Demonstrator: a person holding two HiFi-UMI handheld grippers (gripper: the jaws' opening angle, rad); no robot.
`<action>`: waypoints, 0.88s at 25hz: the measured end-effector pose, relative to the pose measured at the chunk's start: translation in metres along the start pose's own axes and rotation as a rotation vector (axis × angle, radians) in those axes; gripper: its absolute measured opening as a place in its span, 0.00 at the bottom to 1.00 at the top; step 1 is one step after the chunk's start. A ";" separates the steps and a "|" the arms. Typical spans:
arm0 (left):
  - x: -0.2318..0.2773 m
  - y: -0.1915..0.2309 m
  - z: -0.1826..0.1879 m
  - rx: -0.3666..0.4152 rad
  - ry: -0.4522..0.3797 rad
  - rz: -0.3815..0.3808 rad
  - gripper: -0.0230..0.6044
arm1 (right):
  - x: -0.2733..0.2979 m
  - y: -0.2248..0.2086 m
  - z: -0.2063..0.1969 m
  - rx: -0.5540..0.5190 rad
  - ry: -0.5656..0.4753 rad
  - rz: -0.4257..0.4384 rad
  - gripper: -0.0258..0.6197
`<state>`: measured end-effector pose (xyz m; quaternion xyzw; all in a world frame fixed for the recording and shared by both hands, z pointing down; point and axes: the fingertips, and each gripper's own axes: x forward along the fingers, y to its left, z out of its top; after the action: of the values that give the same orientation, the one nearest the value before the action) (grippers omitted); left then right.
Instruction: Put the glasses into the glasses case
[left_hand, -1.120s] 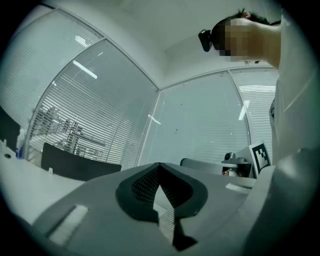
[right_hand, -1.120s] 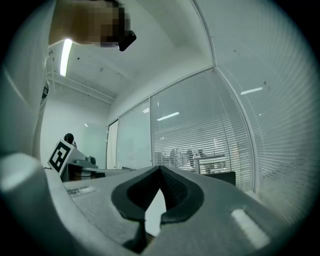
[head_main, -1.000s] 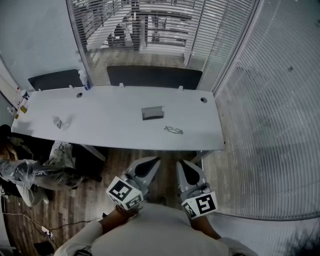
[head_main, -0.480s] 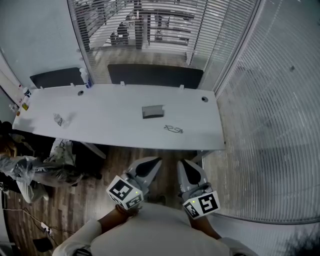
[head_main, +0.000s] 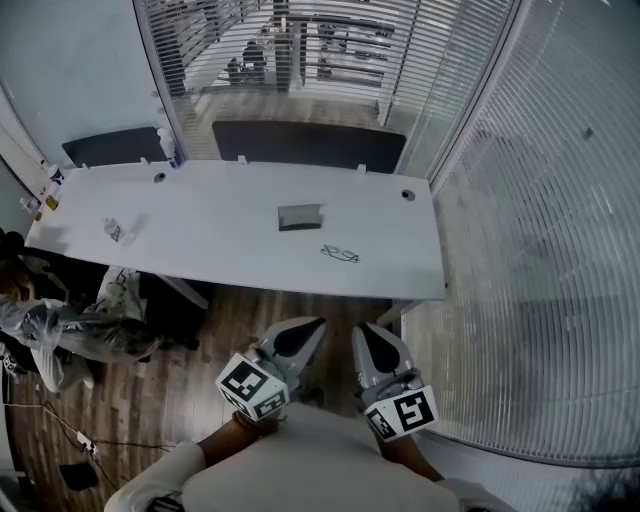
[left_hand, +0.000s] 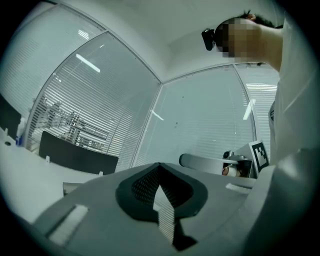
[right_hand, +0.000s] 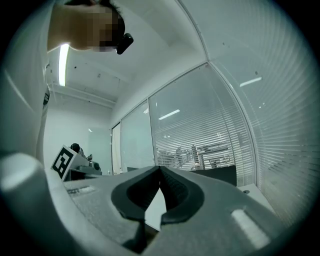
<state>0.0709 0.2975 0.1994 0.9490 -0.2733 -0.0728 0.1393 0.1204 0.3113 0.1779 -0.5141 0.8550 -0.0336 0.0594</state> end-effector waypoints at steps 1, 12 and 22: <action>0.001 0.000 -0.002 -0.001 -0.001 -0.002 0.03 | 0.001 -0.001 -0.001 0.004 0.002 0.001 0.04; 0.023 0.037 -0.006 0.011 0.010 -0.017 0.03 | 0.034 -0.020 -0.009 0.004 -0.007 -0.002 0.04; 0.051 0.131 0.024 -0.002 -0.002 -0.020 0.03 | 0.131 -0.045 -0.013 -0.027 0.012 -0.031 0.04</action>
<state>0.0430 0.1587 0.2133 0.9515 -0.2639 -0.0754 0.1391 0.0973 0.1748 0.1873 -0.5281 0.8475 -0.0258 0.0469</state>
